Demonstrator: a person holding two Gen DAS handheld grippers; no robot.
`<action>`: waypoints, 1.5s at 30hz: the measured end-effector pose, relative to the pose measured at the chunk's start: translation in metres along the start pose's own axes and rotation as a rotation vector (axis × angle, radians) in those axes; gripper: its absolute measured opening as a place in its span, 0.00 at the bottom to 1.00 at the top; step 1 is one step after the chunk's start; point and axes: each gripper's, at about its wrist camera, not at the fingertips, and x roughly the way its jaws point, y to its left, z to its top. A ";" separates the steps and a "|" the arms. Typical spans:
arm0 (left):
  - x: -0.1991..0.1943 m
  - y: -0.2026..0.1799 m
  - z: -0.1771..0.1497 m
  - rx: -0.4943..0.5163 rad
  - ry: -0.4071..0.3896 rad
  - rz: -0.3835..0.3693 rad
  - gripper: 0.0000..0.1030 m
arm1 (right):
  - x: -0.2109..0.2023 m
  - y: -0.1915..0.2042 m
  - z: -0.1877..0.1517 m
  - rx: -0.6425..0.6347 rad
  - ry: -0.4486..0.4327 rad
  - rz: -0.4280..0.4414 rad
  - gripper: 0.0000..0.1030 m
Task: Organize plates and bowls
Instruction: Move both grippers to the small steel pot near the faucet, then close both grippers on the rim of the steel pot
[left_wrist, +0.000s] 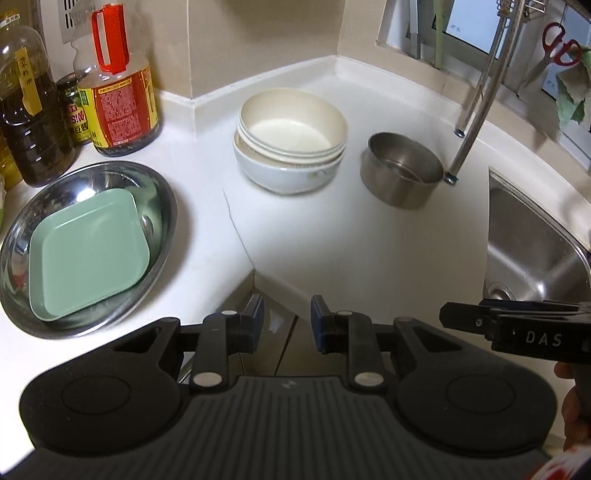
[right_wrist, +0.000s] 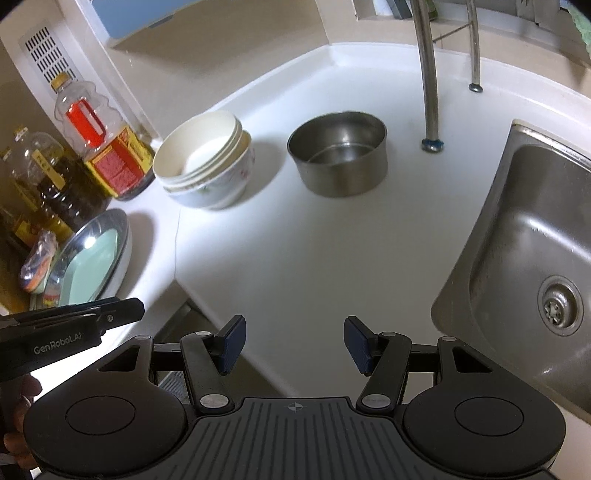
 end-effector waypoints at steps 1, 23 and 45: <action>0.000 0.000 -0.001 0.002 0.002 0.001 0.23 | 0.000 0.000 -0.002 0.000 0.005 0.000 0.57; 0.021 -0.025 0.008 -0.003 0.063 -0.040 0.23 | 0.008 -0.019 0.003 -0.007 0.042 -0.007 0.57; 0.067 -0.073 0.060 -0.086 -0.037 -0.104 0.23 | 0.018 -0.077 0.055 0.007 -0.077 -0.018 0.57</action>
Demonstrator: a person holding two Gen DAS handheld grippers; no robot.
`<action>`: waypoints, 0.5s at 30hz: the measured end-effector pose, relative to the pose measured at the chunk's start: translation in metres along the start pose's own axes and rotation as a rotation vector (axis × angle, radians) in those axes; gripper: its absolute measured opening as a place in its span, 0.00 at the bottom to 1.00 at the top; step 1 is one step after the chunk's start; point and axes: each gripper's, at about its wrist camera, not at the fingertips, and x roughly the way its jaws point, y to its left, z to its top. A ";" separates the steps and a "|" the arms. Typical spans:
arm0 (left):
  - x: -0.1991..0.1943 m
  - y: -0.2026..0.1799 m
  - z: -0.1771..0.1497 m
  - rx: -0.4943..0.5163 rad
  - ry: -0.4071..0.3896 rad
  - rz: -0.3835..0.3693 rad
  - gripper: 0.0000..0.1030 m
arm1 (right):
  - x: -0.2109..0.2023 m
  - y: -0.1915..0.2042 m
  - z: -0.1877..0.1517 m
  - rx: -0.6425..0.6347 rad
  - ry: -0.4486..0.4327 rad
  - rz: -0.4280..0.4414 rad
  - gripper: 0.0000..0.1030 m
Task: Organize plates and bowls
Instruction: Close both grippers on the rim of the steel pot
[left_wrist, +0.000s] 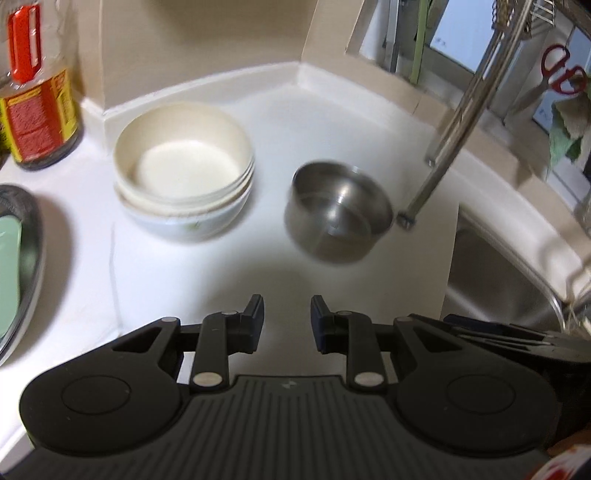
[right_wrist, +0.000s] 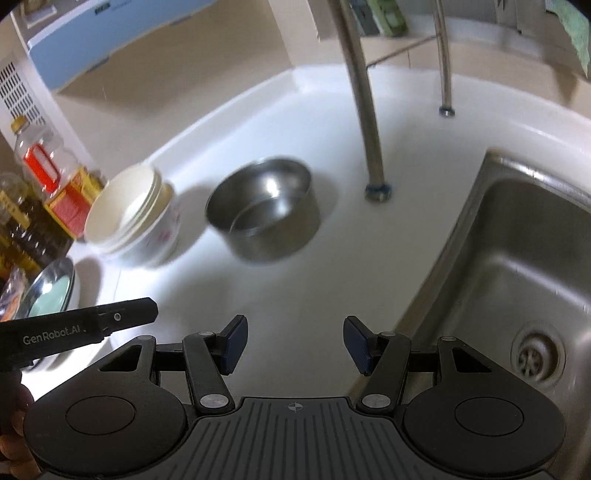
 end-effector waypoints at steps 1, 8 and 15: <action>0.004 -0.003 0.004 -0.005 -0.010 0.008 0.23 | 0.002 -0.002 0.004 -0.004 -0.013 0.006 0.57; 0.034 -0.025 0.033 -0.010 -0.070 0.036 0.23 | 0.019 -0.012 0.039 -0.021 -0.092 0.039 0.50; 0.065 -0.040 0.052 0.008 -0.074 0.107 0.23 | 0.046 -0.018 0.067 -0.023 -0.124 0.070 0.41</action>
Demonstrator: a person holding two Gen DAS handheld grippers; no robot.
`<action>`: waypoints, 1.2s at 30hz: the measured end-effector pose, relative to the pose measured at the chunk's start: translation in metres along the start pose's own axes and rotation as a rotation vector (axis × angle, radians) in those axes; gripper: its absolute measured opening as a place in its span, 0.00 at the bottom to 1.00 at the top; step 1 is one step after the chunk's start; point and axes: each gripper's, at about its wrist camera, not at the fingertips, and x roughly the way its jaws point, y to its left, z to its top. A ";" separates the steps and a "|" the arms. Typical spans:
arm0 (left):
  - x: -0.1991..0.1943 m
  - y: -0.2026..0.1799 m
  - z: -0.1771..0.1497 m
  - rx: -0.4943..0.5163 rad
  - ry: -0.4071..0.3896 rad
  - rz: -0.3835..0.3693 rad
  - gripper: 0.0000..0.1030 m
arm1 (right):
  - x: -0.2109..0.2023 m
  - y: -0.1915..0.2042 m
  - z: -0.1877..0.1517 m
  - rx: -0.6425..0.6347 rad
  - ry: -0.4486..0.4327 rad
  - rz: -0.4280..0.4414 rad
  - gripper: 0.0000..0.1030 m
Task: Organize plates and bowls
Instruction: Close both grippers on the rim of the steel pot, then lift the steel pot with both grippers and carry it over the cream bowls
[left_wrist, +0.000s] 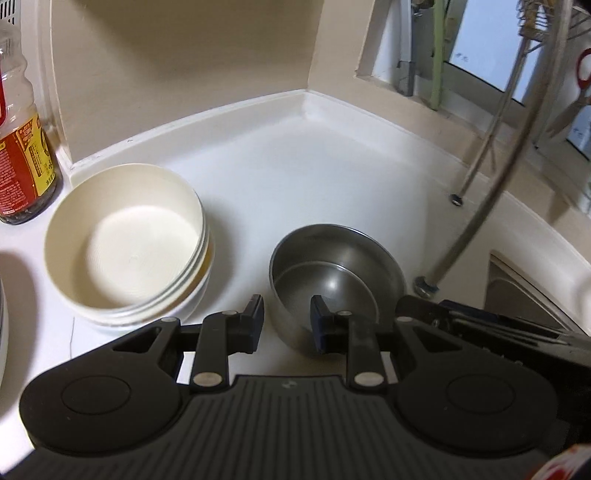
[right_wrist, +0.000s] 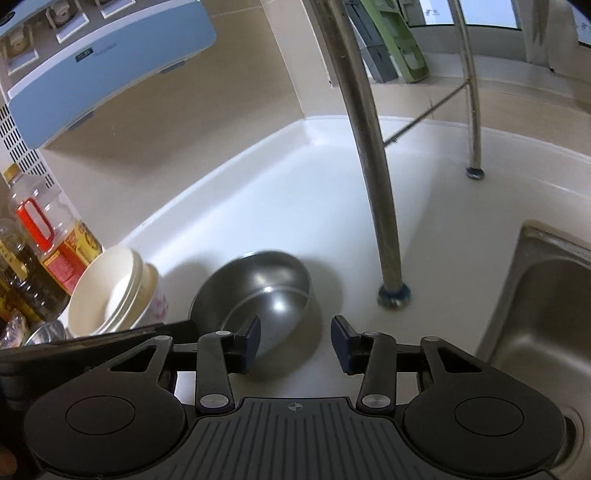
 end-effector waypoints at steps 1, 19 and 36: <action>0.003 -0.001 0.002 -0.003 0.003 0.004 0.23 | 0.005 -0.001 0.003 0.000 0.001 0.002 0.40; 0.034 -0.006 0.004 0.022 0.015 0.054 0.11 | 0.040 -0.009 0.008 -0.025 0.018 -0.002 0.10; -0.018 -0.007 0.018 0.022 -0.097 -0.016 0.10 | -0.012 0.011 0.027 -0.032 -0.042 0.008 0.10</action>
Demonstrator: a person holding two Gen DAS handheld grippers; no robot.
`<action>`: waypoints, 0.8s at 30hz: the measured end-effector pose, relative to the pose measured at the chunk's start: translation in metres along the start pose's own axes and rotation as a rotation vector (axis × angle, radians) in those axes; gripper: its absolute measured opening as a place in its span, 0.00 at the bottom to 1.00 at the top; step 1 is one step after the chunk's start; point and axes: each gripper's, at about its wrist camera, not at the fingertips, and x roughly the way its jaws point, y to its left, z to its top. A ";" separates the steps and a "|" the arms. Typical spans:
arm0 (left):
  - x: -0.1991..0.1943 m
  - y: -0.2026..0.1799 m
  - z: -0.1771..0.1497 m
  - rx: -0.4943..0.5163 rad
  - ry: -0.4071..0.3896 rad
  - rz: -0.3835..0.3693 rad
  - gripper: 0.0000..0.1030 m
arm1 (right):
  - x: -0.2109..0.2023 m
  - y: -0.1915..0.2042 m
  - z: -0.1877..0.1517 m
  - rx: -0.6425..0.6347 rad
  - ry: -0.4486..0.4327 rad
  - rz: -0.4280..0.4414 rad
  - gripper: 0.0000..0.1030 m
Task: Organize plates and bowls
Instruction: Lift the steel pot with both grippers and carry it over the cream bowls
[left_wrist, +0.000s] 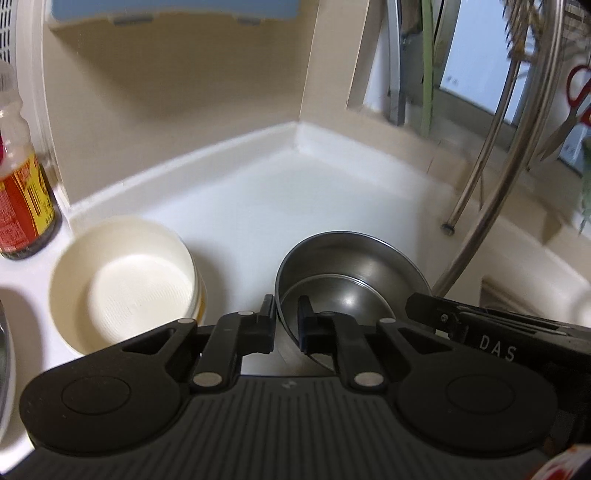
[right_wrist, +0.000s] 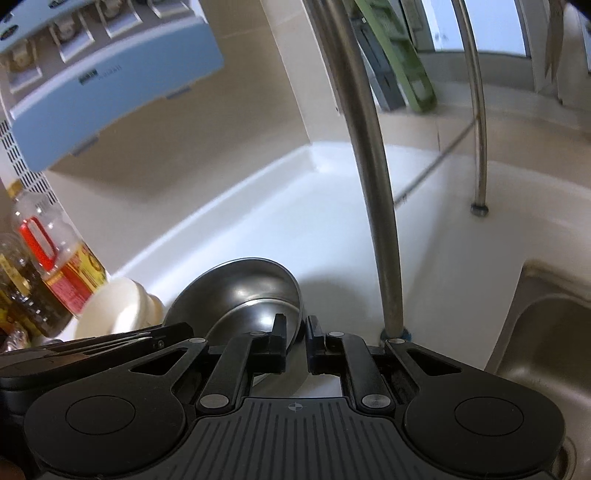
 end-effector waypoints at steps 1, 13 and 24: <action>-0.005 0.001 0.004 -0.006 -0.009 -0.002 0.10 | -0.004 0.003 0.004 -0.005 -0.006 0.004 0.10; -0.053 0.048 0.029 -0.088 -0.123 0.070 0.10 | -0.010 0.063 0.029 -0.082 -0.017 0.141 0.10; -0.064 0.093 0.027 -0.156 -0.144 0.156 0.10 | 0.020 0.102 0.031 -0.126 0.035 0.247 0.10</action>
